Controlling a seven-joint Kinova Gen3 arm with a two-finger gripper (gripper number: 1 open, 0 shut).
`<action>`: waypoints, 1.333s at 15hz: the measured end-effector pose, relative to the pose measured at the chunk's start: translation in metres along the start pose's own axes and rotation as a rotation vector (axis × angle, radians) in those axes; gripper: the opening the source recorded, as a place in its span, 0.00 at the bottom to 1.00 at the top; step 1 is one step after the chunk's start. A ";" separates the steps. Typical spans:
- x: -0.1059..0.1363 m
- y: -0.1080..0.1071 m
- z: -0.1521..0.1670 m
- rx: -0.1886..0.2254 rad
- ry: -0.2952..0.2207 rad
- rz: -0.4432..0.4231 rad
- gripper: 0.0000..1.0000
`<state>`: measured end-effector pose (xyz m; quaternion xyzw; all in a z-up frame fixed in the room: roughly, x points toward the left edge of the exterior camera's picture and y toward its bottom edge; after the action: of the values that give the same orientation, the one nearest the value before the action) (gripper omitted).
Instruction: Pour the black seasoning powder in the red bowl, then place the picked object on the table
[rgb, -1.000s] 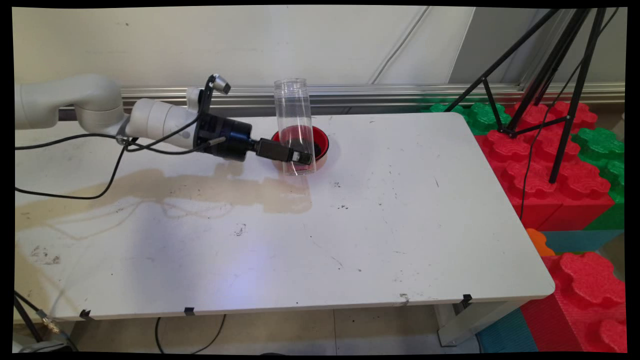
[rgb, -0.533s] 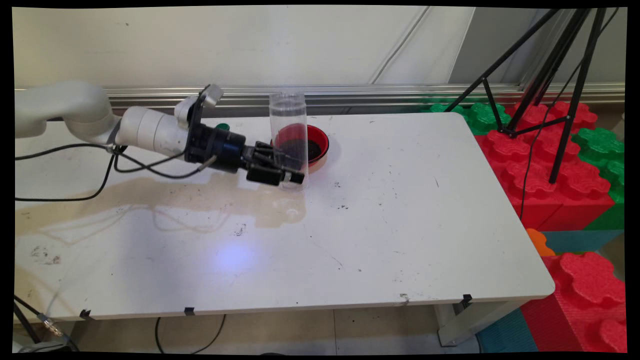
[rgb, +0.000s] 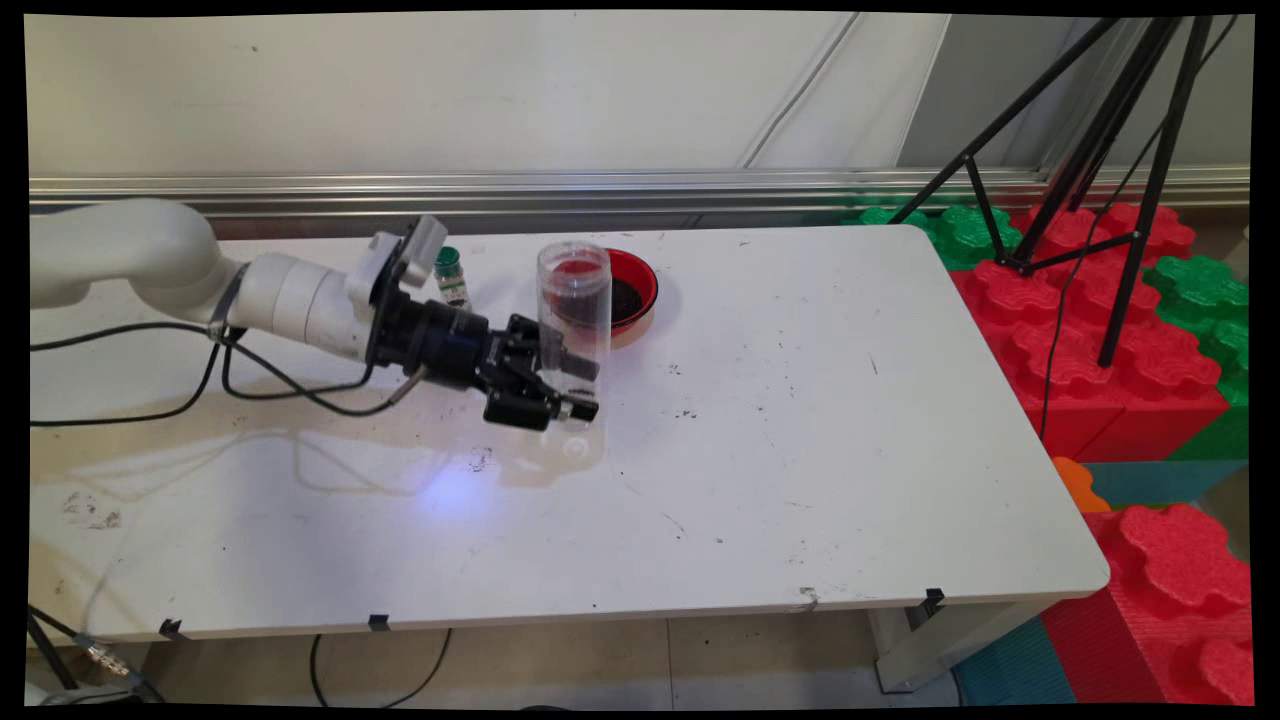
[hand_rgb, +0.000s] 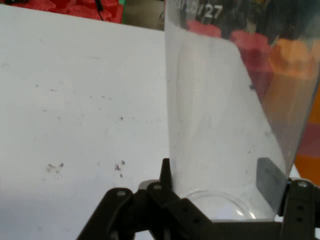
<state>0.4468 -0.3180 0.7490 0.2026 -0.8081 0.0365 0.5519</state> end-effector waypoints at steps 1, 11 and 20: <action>-0.005 0.002 0.002 0.000 -0.008 0.021 0.00; -0.036 0.005 0.020 0.001 -0.054 0.116 0.00; -0.060 0.000 0.035 0.004 -0.081 0.156 0.00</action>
<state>0.4346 -0.3112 0.6808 0.1413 -0.8430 0.0729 0.5139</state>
